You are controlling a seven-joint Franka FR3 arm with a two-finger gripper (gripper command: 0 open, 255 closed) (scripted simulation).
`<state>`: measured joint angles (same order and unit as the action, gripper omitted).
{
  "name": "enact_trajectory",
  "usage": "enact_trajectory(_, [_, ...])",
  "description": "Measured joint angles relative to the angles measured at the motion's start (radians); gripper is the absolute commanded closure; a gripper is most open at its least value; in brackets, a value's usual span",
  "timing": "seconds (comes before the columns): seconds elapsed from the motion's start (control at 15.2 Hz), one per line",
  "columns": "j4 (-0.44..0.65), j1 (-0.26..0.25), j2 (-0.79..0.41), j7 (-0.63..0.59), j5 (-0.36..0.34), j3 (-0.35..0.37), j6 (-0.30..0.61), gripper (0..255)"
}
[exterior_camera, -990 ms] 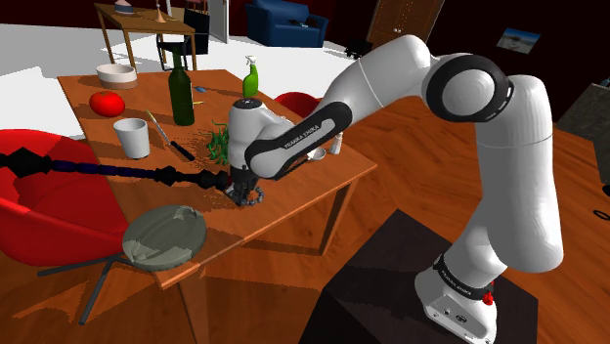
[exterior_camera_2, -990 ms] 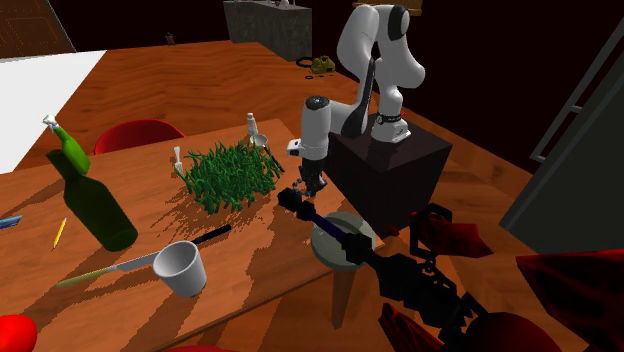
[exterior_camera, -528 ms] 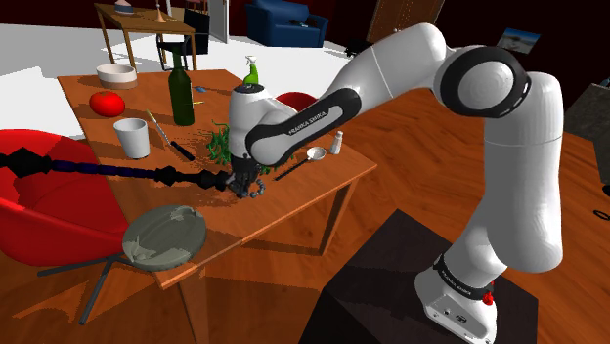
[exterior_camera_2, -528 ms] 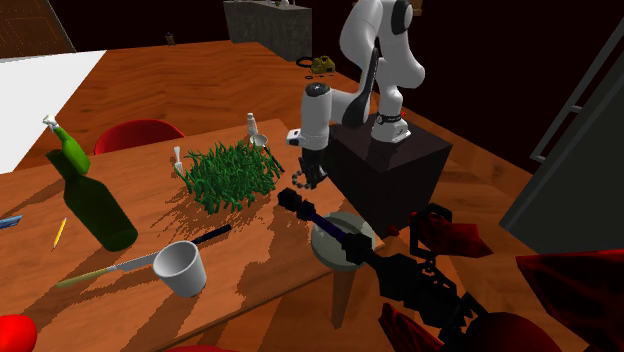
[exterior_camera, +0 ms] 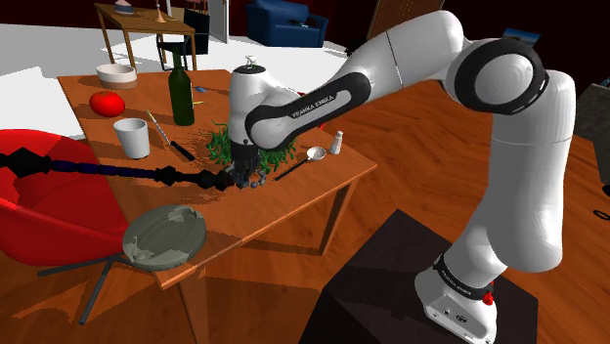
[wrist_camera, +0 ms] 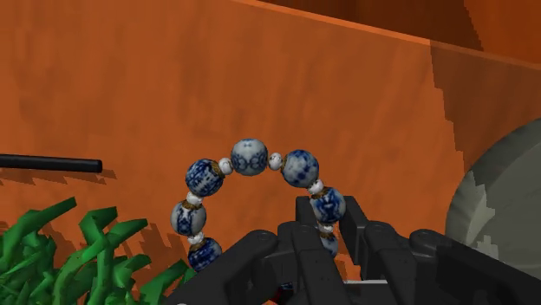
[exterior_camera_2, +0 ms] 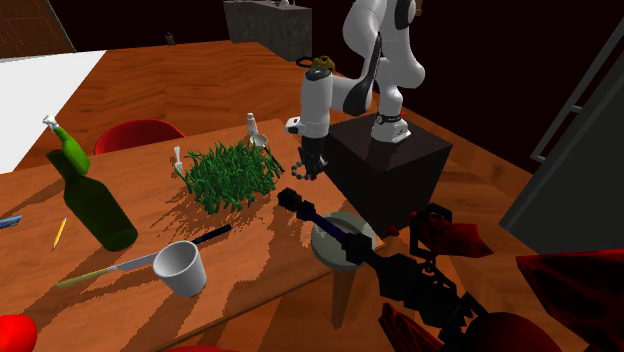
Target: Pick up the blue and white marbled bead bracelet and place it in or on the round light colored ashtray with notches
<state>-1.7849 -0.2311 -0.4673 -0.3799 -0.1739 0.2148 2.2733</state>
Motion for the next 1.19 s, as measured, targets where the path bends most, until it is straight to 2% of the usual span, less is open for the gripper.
enact_trajectory(0.33, [0.115, -0.070, -0.060, -0.074, -0.016, 0.011, -0.061, 255])
enact_trajectory(0.73, [0.336, -0.179, -0.196, -0.170, -0.042, 0.017, -0.153, 255])
enact_trajectory(0.99, [0.555, -0.259, -0.324, -0.218, -0.056, 0.016, -0.248, 255])
enact_trajectory(1.19, [0.788, -0.329, -0.450, -0.243, -0.064, 0.011, -0.353, 255])
